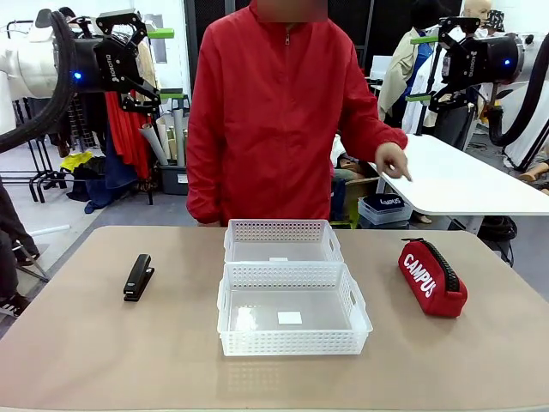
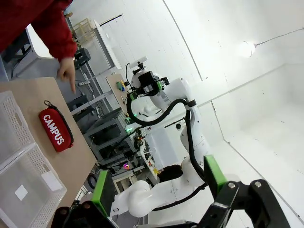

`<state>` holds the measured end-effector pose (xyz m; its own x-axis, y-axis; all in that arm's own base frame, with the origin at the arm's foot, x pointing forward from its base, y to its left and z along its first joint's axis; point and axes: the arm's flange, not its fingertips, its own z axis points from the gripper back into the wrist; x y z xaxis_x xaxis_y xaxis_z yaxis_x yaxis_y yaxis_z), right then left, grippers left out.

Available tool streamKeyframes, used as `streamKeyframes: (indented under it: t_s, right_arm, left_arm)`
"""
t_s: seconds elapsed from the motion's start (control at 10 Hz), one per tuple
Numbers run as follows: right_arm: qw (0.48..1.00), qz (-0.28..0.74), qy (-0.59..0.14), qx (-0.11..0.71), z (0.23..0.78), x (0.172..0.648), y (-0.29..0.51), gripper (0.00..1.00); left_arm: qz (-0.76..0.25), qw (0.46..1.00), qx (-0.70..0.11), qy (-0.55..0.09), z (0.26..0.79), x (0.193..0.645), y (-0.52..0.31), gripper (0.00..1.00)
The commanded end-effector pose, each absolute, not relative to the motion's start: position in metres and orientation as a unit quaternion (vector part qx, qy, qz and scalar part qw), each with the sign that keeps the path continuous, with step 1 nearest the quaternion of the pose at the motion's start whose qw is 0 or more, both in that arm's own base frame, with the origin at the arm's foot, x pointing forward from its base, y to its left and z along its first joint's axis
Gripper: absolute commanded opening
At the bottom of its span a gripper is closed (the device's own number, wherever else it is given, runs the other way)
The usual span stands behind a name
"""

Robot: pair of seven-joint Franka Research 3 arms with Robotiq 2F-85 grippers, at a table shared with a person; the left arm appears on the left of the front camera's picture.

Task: Distribute items into two baskets.
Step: Pick up the Pencil pouch that the person points to.

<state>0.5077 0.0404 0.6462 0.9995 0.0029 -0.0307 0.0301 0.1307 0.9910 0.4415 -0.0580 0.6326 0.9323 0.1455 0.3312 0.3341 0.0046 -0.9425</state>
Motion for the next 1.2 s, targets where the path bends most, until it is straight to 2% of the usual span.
streamKeyframes:
  t_s: [0.0, 1.1]
  right_arm:
    - [0.751, -0.013, 0.015, 0.660, 0.6485, 0.5070, 0.0400, 1.00]
    - [0.752, -0.009, 0.013, 0.659, 0.6462, 0.5077, 0.0404, 1.00]
  left_arm:
    - [-0.068, 0.687, -0.703, -0.172, 0.6331, 0.4388, -0.0577, 1.00]
    - [-0.068, 0.687, -0.703, -0.172, 0.6331, 0.4388, -0.0577, 1.00]
